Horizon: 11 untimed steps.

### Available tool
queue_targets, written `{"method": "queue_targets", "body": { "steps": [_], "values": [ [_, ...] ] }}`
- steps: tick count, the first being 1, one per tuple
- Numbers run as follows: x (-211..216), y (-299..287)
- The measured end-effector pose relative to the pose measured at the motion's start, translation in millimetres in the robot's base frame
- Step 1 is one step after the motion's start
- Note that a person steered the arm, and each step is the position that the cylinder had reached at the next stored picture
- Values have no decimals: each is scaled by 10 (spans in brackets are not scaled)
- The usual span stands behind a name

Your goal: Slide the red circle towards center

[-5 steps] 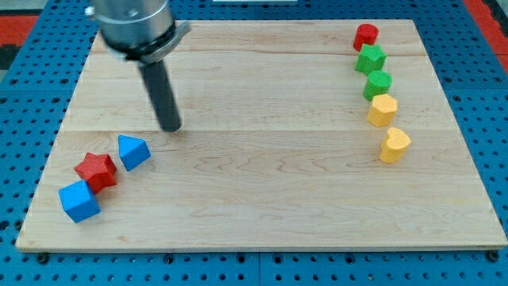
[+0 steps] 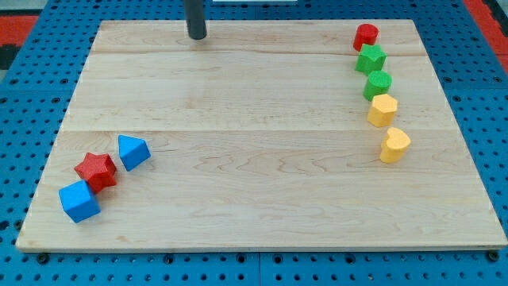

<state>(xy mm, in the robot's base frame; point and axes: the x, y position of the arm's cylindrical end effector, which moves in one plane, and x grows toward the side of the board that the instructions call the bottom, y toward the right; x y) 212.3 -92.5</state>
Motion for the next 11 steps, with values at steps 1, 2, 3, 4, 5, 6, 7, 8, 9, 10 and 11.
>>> {"method": "queue_targets", "body": {
  "steps": [1, 2, 3, 4, 5, 6, 7, 8, 9, 10, 11],
  "values": [
    [-190, 427],
    [-196, 1538],
    [-204, 2430],
    [-203, 3194],
    [-134, 3394],
    [69, 2911],
    [246, 2536],
    [291, 2994],
    [311, 3188],
    [608, 2602],
    [731, 1812]
  ]
}}
